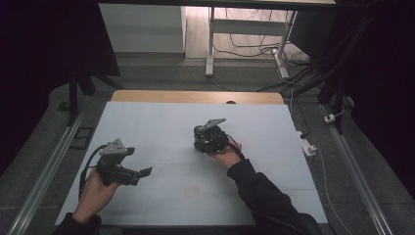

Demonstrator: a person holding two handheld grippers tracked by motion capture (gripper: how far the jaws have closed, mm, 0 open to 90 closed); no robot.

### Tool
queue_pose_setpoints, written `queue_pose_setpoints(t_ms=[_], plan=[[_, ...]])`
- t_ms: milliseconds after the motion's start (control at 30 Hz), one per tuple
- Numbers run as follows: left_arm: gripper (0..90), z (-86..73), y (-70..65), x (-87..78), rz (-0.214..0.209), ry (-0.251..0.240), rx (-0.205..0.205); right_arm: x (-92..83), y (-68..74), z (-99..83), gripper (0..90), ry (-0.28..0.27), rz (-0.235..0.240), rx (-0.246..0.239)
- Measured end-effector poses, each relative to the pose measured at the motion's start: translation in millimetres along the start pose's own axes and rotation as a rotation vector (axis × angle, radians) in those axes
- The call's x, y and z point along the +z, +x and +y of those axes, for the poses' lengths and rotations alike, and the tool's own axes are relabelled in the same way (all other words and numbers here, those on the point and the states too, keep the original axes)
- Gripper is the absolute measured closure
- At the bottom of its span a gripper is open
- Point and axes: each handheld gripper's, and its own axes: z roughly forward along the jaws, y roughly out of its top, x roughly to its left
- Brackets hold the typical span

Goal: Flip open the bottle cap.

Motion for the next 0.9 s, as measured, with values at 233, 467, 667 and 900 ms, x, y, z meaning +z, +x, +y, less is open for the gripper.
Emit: queue_pose_setpoints(t_ms=[233,467,667,900], plan=[[0.0,17.9,1.4,20.0,-0.038,0.005,0.03,-0.1,0.0,0.1,52.7,0.003,0.002,0.0],[0.0,33.3,-1.3,39.8,-0.049,0.005,0.07,-0.2,-0.1,0.3,52.7,0.004,0.002,-0.002],[0.0,48.2,-2.1,57.3,-0.062,0.017,0.078,-0.2,-0.1,0.4,52.8,0.006,0.002,-0.004],[0.0,60.1,-3.9,73.4,-0.06,0.017,0.1,-0.1,0.0,0.3,52.8,0.005,0.0,-0.002]])
